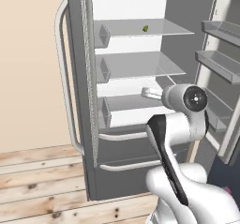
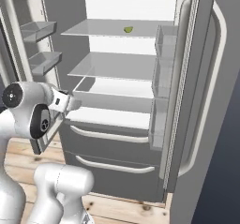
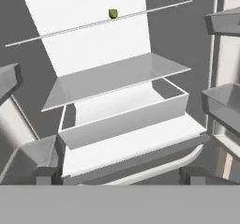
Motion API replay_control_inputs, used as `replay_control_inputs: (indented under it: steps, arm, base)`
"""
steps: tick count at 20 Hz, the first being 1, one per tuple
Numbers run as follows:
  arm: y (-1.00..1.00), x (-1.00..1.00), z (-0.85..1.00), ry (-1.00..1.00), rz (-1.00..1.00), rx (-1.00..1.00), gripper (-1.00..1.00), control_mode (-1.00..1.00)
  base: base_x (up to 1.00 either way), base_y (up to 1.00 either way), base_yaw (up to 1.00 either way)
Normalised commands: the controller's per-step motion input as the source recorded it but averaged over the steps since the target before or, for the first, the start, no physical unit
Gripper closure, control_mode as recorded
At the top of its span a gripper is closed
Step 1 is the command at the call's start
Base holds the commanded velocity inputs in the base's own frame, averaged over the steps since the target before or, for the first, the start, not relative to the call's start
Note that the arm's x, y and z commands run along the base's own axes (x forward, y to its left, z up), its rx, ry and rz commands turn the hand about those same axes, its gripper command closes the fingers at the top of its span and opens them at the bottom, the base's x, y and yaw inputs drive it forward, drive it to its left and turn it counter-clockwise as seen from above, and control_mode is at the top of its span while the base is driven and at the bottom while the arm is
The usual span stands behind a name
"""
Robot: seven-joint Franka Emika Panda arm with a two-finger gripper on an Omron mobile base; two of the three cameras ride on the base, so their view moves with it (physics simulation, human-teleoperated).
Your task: There is a bowl on the dining counter. Grab a lemon wedge from the fridge and place it in the bowl. Then get the liquor bottle and glass cup from the cabinet and place them next to the bowl.
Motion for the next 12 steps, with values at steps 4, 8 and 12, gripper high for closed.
replay_control_inputs:
  steps: [4, 8, 12]
  arm:
    - [-0.65, -0.43, -0.21, 0.00, -0.11, -0.27, -1.00, -1.00]
    - [-0.28, 0.03, 0.06, 0.07, 0.01, 0.03, -1.00, -1.00]
    - [-0.17, -0.05, 0.44, 0.24, 0.00, 0.04, -1.00, -1.00]
  base:
    - [0.00, 0.00, 0.00]
    - [0.00, 0.00, 0.00]
    - [0.00, 0.00, 0.00]
